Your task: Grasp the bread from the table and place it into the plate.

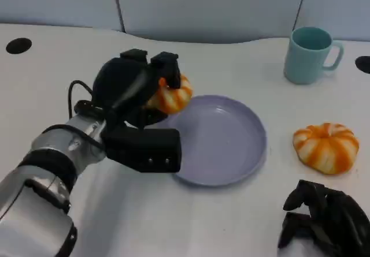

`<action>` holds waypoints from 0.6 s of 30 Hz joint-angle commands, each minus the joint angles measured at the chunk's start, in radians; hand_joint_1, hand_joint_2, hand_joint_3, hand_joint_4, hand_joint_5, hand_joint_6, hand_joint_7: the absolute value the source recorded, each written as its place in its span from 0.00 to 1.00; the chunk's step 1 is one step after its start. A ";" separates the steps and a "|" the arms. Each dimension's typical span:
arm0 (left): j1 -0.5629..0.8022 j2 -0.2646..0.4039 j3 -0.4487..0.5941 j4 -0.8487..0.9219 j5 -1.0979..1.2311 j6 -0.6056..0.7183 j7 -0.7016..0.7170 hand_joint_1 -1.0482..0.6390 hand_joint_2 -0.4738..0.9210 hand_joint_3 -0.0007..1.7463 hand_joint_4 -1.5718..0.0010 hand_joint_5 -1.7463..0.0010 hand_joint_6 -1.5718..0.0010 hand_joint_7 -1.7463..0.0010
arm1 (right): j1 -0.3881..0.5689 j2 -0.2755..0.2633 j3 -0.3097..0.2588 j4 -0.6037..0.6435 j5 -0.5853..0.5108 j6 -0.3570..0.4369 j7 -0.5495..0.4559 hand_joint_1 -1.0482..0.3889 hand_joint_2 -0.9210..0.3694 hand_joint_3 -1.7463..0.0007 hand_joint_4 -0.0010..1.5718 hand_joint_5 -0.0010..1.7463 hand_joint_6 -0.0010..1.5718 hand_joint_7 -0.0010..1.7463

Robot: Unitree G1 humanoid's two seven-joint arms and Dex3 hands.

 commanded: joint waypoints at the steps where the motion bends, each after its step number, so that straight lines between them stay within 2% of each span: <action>1: -0.052 -0.024 -0.017 -0.012 0.013 -0.035 0.011 0.51 0.73 0.66 0.44 0.00 0.54 0.00 | 0.010 -0.009 -0.003 0.016 0.001 0.000 0.004 0.44 0.00 0.73 0.75 0.66 0.70 0.62; 6: -0.080 -0.069 -0.047 -0.010 0.028 -0.050 -0.033 0.48 0.77 0.61 0.42 0.00 0.54 0.00 | 0.009 -0.009 -0.006 0.025 0.004 -0.005 0.015 0.43 0.00 0.74 0.76 0.66 0.71 0.61; 13: -0.082 -0.092 -0.070 0.001 0.025 -0.118 -0.064 0.47 0.73 0.62 0.40 0.00 0.51 0.00 | 0.020 -0.002 -0.001 0.001 0.003 0.004 0.007 0.44 0.00 0.74 0.76 0.65 0.72 0.61; 18: -0.078 -0.104 -0.076 0.008 0.029 -0.115 -0.101 0.47 0.72 0.66 0.39 0.00 0.50 0.00 | 0.024 -0.003 0.000 -0.005 0.004 0.007 0.010 0.44 0.00 0.74 0.76 0.65 0.72 0.60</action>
